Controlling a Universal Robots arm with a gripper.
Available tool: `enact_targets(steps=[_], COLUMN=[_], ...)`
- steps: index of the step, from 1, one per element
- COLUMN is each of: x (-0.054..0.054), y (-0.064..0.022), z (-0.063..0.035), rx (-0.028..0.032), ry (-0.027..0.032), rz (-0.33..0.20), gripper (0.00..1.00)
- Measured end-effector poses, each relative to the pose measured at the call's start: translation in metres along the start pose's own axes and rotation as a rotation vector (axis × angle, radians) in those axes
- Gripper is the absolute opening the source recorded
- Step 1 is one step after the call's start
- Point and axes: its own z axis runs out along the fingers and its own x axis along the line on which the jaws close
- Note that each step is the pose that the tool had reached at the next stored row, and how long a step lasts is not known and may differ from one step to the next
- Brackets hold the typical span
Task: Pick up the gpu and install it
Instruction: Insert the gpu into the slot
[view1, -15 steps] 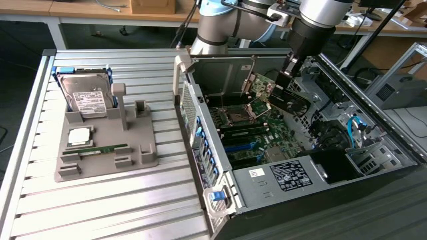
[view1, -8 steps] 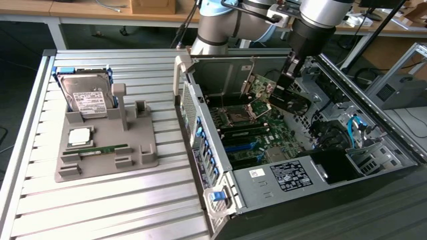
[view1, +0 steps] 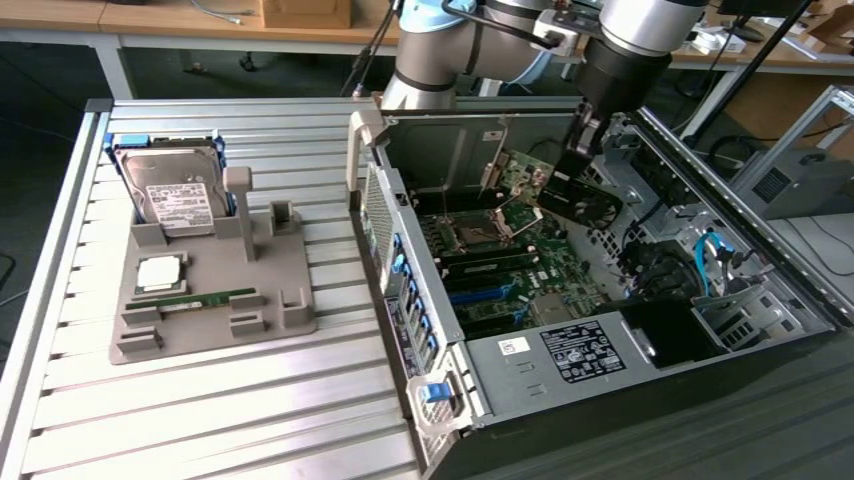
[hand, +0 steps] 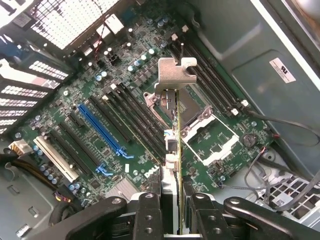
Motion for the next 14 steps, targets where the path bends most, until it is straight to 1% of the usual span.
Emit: enact_targets(steps=[8, 10, 14], x=[0.0000, 0.0000, 0.0000], y=[0.0000, 0.0000, 0.0000], z=[0.0000, 0.0000, 0.0000], rx=[-0.0012, -0.0019, -0.0026], ry=[0.0006, 0.0008, 0.0011], rz=[-0.045, -0.069, -0.097], gripper=[0.27, 0.27, 0.27])
